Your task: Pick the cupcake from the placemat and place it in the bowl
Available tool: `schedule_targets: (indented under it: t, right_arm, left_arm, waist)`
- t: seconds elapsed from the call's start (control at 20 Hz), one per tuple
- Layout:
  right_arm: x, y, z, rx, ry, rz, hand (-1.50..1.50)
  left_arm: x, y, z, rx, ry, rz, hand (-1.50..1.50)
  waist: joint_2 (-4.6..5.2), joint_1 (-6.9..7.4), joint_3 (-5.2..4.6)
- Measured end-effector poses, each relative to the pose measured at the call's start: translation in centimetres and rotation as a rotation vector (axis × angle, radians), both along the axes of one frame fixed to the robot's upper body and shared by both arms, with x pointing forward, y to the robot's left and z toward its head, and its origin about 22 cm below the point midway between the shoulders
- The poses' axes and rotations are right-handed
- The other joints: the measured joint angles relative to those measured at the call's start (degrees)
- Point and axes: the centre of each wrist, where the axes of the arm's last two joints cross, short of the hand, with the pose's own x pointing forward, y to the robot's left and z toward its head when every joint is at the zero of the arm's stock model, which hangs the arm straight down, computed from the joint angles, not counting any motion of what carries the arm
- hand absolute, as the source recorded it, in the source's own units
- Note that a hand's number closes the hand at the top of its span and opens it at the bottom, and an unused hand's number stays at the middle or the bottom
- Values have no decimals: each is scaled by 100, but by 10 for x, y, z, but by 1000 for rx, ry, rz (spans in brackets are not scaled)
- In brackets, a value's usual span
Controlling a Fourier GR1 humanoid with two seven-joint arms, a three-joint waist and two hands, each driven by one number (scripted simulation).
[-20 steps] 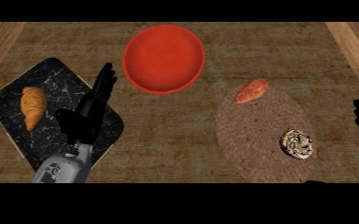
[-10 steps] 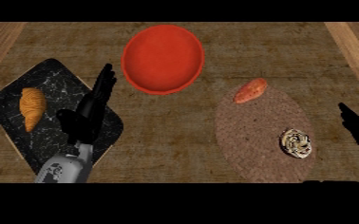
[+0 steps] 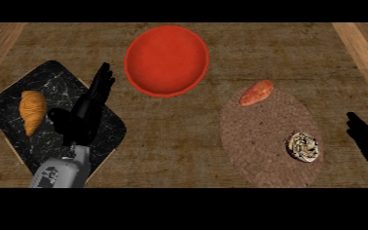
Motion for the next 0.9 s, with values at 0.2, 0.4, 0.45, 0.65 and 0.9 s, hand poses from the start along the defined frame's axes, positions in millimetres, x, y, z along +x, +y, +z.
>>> schedule_targets:
  t: [0.2, 0.4, 0.45, 0.65, 0.9]
  right_arm:
    - [-6, 4, -5, 37, -3, -2, -150]
    - [-1, 7, -16, 72, 10, -2, -150]
    - [-2, 6, -16, 76, 12, 0, -150]
    - [4, 6, -38, 108, 23, -11, -150]
    - [12, 2, -56, 117, 21, -11, -150]
  left_arm:
    - [-5, -3, 2, 0, -2, -5, 0]
    - [-5, -7, -2, -2, 4, -4, 0]
    - [-4, -4, -3, 2, 5, -4, 0]
    - [-5, -8, -3, 1, -6, -1, 0]
    - [-3, -3, -3, 9, -3, -5, 0]
  waist:
    - [0, 3, 0]
    - [2, 9, 1]
    - [2, 9, 0]
    - [3, 15, 0]
    - [4, 17, 1]
